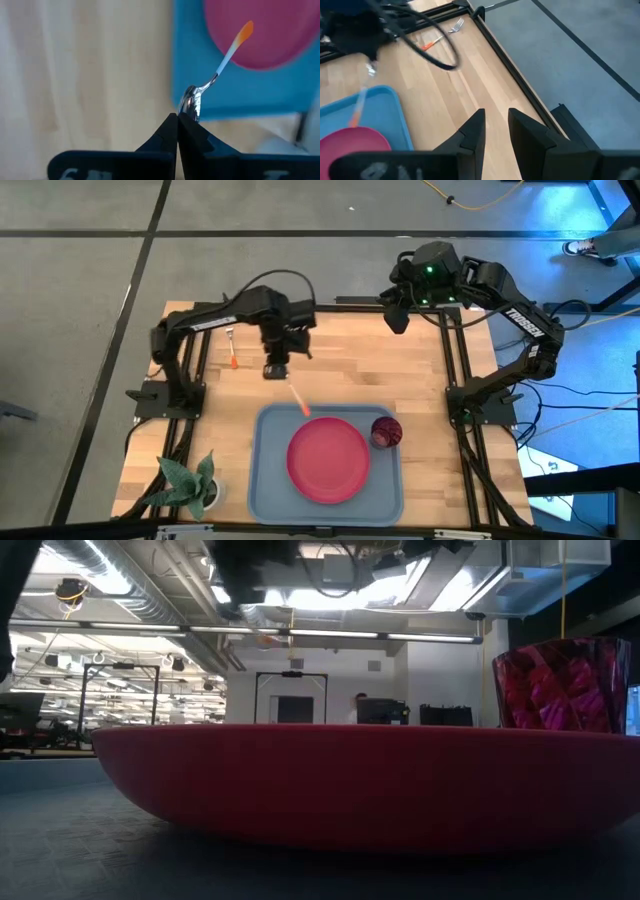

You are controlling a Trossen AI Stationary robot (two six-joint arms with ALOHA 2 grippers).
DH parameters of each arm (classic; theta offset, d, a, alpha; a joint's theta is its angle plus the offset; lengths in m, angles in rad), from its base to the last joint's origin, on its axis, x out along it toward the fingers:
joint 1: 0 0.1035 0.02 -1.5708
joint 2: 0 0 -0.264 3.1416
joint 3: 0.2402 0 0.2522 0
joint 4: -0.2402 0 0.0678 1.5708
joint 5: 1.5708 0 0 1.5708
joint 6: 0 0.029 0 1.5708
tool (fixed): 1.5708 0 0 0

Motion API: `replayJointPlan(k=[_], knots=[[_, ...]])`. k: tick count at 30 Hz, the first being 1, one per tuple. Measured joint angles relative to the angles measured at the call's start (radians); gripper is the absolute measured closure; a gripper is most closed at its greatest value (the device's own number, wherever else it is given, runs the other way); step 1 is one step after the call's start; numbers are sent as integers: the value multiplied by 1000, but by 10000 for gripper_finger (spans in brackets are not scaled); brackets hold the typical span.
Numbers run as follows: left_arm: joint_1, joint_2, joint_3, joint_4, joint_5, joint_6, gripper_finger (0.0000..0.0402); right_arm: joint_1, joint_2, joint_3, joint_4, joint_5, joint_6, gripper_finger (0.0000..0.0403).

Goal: Pick and place plate/cup/fork/spoon on tray
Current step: Put the orange spoon on the blue serving tray to the left of the pink plate

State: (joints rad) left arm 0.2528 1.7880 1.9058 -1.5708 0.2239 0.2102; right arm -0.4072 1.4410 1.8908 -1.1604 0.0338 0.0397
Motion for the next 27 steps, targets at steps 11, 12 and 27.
replayJointPlan(k=[11,12,27], knots=[[-207,-156,-315,0,211,-184,401,0,0,0,4,0,-23,313],[-230,-154,-329,1,211,-168,401,0,0,0,5,0,-23,313],[-361,16,-421,106,156,193,401,0,0,0,14,1,52,313]])
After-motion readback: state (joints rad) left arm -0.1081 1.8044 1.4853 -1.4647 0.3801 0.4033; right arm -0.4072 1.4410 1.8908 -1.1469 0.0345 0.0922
